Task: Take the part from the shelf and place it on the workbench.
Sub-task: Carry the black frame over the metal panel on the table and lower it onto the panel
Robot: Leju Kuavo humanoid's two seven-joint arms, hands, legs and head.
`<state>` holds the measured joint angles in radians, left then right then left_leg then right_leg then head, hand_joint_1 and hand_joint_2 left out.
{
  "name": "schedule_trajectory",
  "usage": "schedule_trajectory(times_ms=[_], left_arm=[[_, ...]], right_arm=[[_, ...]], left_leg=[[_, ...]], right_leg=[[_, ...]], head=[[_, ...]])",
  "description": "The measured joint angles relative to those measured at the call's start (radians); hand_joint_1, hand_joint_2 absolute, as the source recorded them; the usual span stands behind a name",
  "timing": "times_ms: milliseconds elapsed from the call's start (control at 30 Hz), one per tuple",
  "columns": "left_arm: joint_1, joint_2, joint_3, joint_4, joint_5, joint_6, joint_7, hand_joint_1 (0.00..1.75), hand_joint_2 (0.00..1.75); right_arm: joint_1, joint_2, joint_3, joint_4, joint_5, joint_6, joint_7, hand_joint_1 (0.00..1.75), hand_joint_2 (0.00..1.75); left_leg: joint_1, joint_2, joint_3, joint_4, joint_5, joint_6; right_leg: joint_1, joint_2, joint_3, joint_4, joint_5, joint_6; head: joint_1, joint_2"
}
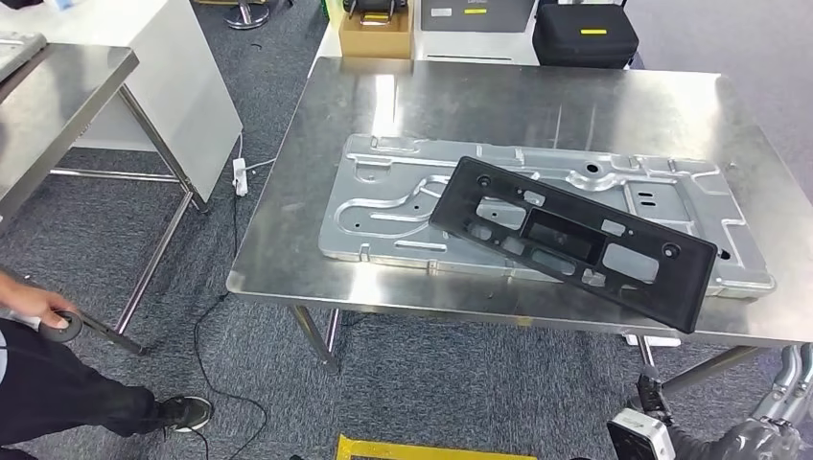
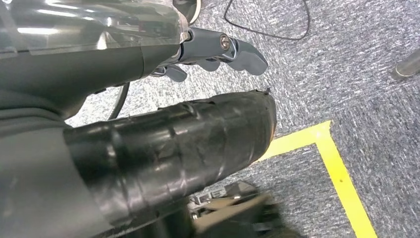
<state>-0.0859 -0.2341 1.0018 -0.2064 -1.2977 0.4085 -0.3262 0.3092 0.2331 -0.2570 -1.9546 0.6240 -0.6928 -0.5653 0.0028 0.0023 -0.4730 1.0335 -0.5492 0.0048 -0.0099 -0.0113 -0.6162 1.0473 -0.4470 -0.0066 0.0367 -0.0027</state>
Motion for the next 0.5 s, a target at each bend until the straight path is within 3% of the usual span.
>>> schedule_trajectory(times_ms=[33, 133, 200, 267, 333, 400, 500], left_arm=[[0.000, 0.000, 0.000, 0.000, 0.000, 0.000, 0.000, 0.00, 0.00], [0.000, 0.000, 0.000, 0.000, 0.000, 0.001, 0.000, 0.00, 0.00], [-0.001, 0.000, 0.000, 0.000, 0.000, 0.002, 0.000, 0.00, 0.00], [-0.001, 0.000, 0.000, 0.000, 0.000, 0.002, 0.000, 0.00, 0.00], [-0.001, 0.000, 0.000, 0.000, 0.000, 0.002, 0.000, 0.00, 0.00], [-0.001, 0.000, 0.000, 0.000, 0.000, 0.002, 0.000, 0.00, 0.00], [-0.001, 0.000, 0.000, 0.000, 0.000, 0.002, 0.000, 0.00, 0.00]], right_arm=[[0.000, 0.000, 0.000, 0.000, 0.000, 0.000, 0.000, 0.00, 1.75], [0.000, 0.000, 0.001, 0.000, 0.001, 0.000, 0.000, 0.00, 1.75], [0.001, 0.000, 0.001, 0.001, 0.001, 0.000, 0.001, 0.00, 1.75], [0.002, 0.000, 0.001, 0.002, 0.000, 0.000, 0.001, 0.00, 1.75], [0.002, 0.000, 0.001, 0.005, 0.000, 0.000, 0.001, 0.00, 1.75], [0.002, 0.000, 0.001, 0.006, 0.000, 0.000, 0.001, 0.00, 1.75], [0.002, 0.000, 0.001, 0.007, 0.000, 0.000, 0.001, 0.00, 1.75]], left_leg=[[-0.002, -0.001, 0.011, -0.023, -0.001, 0.005], [-0.002, 0.001, -0.002, -0.032, 0.018, 0.026], [0.001, 0.006, -0.020, -0.038, 0.038, 0.044], [-0.002, 0.008, -0.042, -0.037, 0.055, 0.052], [-0.004, 0.010, -0.061, -0.034, 0.069, 0.053], [-0.005, 0.010, -0.068, -0.033, 0.075, 0.052], [-0.005, 0.010, -0.073, -0.032, 0.078, 0.052]], right_leg=[[0.001, 0.000, -0.002, 0.002, 0.005, 0.006], [-0.001, 0.001, -0.009, 0.004, 0.010, 0.025], [-0.003, 0.005, -0.030, 0.055, -0.050, 0.032], [-0.005, 0.006, -0.060, 0.164, -0.141, 0.037], [-0.006, 0.006, -0.075, 0.252, -0.181, 0.042], [-0.007, 0.006, -0.074, 0.276, -0.180, 0.043], [-0.007, 0.006, -0.065, 0.269, -0.168, 0.043]], head=[[0.000, 0.000], [0.001, 0.000], [0.001, 0.000], [0.001, 0.000], [0.001, 0.000], [0.001, 0.000], [0.001, 0.000]])
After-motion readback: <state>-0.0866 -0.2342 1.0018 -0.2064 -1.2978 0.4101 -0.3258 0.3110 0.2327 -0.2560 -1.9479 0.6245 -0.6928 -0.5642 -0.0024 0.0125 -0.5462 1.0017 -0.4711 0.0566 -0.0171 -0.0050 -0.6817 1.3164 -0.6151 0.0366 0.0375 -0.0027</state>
